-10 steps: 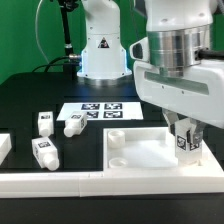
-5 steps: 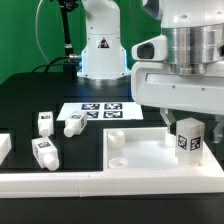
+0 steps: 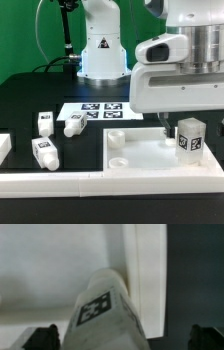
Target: Assemble one leg
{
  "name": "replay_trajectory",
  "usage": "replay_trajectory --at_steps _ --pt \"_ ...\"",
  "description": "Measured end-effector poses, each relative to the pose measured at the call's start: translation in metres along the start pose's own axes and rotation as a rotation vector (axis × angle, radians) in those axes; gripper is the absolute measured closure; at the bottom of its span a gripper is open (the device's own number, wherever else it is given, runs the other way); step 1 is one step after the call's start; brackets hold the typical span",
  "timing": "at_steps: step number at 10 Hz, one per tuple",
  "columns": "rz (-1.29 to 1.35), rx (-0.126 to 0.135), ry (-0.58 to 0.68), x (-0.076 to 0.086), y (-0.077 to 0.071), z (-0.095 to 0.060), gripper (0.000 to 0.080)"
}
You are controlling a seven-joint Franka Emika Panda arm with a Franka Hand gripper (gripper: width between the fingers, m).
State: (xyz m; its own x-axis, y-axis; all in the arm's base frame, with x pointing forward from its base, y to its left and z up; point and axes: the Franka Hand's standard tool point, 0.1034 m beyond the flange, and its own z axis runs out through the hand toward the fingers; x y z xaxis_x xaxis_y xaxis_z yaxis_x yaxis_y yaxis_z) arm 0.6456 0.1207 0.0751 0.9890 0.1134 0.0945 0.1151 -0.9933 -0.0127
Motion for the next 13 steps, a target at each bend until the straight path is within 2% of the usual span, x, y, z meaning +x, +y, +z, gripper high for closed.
replay_trajectory --at_steps 1,2,3,4,5,6,9,11,12,13 --pt "-0.146 -0.006 0.000 0.000 0.001 0.000 0.0150" --pt "-0.120 -0.006 0.000 0.000 0.001 0.000 0.0150" --pt "-0.091 -0.006 -0.001 0.000 0.001 0.001 0.0231" --pt "-0.092 -0.006 -0.001 0.000 0.001 0.001 0.0368" --pt "-0.066 -0.004 -0.001 0.000 0.001 0.001 0.0368" --pt "0.038 -0.004 -0.001 0.000 0.002 0.001 0.0512" --pt "0.392 -0.006 0.033 0.000 0.006 0.002 0.0512" --pt "0.752 -0.009 0.026 -0.002 0.008 0.002 0.0512" --pt "0.990 0.029 0.003 -0.003 0.011 0.003 0.0512" --pt "1.201 0.092 -0.042 -0.004 0.017 0.003 0.0512"
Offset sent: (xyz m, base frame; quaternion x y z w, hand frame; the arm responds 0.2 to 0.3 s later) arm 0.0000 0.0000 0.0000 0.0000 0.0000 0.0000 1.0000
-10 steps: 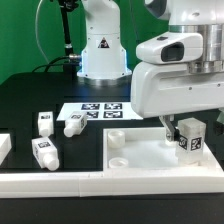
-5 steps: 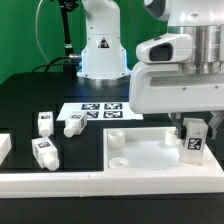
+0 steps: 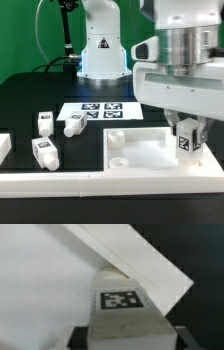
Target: Assemble one leg
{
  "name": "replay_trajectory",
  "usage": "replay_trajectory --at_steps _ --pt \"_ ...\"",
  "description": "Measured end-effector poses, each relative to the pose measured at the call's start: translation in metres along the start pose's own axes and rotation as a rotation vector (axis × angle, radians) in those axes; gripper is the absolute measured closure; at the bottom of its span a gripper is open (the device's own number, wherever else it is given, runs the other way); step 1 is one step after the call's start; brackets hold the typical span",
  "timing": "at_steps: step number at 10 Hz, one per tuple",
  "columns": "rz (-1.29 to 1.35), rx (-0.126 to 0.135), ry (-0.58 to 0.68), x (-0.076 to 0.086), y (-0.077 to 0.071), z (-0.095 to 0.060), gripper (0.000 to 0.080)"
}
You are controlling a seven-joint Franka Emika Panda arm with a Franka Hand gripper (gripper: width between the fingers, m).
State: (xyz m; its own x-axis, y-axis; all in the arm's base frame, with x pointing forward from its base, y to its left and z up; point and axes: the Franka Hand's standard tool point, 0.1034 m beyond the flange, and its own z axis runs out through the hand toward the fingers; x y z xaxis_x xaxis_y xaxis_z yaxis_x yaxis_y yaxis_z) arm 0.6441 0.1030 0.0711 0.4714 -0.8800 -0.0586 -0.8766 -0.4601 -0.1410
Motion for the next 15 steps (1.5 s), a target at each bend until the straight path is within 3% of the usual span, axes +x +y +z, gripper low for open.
replay_trajectory --at_steps 3,4,5,6,7,8,11,12,13,15 --pt "0.099 -0.004 -0.016 -0.002 0.001 0.001 0.0512" --pt "0.089 -0.004 -0.016 -0.003 0.001 0.001 0.0434" --pt "-0.090 -0.033 0.011 -0.012 0.000 0.002 0.0295" --pt "-0.316 -0.036 0.014 -0.017 -0.002 0.002 0.0295" --pt "-0.558 -0.052 0.000 -0.022 -0.001 0.000 0.0181" --pt "-0.717 -0.072 -0.022 -0.027 0.002 0.000 0.0159" --pt "-0.921 -0.078 -0.016 -0.024 0.002 0.000 0.0151" --pt "-1.156 -0.096 0.011 -0.022 -0.001 -0.003 0.0151" --pt "-1.385 -0.097 0.019 -0.013 -0.003 -0.009 0.0151" --pt "-1.378 -0.098 0.020 -0.010 -0.001 -0.008 0.0179"
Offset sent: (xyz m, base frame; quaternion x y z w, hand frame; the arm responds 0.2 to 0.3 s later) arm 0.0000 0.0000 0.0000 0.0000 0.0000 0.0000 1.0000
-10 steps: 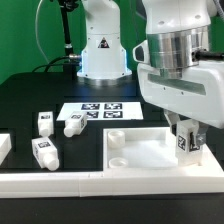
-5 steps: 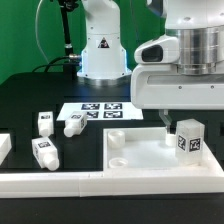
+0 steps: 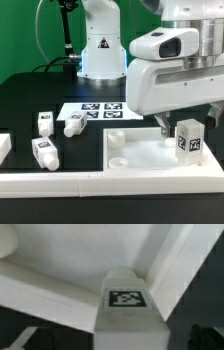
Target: Assemble one leg
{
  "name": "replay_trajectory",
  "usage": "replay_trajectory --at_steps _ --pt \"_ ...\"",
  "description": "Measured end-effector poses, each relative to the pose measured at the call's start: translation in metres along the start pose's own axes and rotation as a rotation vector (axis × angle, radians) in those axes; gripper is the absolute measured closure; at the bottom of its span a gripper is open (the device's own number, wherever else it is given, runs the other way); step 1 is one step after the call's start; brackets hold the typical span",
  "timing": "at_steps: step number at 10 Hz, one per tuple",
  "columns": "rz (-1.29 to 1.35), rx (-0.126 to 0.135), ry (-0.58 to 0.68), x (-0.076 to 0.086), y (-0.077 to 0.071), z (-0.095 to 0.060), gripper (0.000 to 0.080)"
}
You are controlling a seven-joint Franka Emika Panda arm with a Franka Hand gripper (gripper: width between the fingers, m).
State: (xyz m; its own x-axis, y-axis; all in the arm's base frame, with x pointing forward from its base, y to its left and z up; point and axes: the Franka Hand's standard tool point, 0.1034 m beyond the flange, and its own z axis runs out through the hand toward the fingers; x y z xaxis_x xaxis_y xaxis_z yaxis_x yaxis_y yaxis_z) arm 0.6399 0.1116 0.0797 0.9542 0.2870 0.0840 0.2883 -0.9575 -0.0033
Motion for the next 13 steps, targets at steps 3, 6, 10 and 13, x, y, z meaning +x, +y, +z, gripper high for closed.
replay_trajectory --at_steps 3,6,10,13 --pt "0.126 0.001 0.000 -0.0002 0.0005 0.0003 0.0357" --pt "0.340 0.002 -0.001 -0.0002 0.0002 0.0005 0.0514" --pt "1.082 0.022 -0.045 0.0002 0.0009 -0.0019 0.0514" --pt "1.423 0.054 -0.069 -0.0005 0.0017 -0.0001 0.0512"
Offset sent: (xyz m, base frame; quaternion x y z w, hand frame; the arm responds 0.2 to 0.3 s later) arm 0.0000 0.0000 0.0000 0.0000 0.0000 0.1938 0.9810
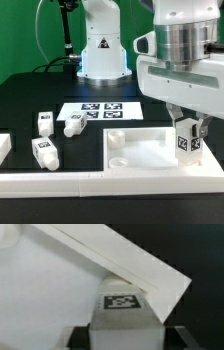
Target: Assemble one leg
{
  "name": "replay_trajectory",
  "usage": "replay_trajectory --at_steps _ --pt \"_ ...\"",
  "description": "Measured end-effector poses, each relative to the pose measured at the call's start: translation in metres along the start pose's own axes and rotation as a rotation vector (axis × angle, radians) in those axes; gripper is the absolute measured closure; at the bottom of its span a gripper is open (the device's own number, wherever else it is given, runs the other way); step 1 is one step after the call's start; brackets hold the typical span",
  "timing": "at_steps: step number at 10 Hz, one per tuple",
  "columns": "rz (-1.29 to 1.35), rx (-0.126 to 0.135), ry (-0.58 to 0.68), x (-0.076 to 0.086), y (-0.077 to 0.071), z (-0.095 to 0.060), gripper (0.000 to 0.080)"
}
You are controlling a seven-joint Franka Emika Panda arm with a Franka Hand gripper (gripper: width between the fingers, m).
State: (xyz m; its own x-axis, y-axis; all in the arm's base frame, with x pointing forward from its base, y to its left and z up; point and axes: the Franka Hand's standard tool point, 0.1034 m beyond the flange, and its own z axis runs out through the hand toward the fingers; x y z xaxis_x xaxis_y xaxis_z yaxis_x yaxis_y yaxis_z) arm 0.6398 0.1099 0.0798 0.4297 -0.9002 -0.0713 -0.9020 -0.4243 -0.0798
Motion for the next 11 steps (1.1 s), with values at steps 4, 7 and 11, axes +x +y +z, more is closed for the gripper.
replay_trajectory --at_steps 4,7,11 --pt "0.379 0.024 -0.014 0.001 0.000 0.002 0.0512" --pt "0.607 0.116 -0.047 -0.002 0.004 0.003 0.0490" --pt "-0.005 0.037 -0.002 -0.016 0.004 0.008 0.0182"
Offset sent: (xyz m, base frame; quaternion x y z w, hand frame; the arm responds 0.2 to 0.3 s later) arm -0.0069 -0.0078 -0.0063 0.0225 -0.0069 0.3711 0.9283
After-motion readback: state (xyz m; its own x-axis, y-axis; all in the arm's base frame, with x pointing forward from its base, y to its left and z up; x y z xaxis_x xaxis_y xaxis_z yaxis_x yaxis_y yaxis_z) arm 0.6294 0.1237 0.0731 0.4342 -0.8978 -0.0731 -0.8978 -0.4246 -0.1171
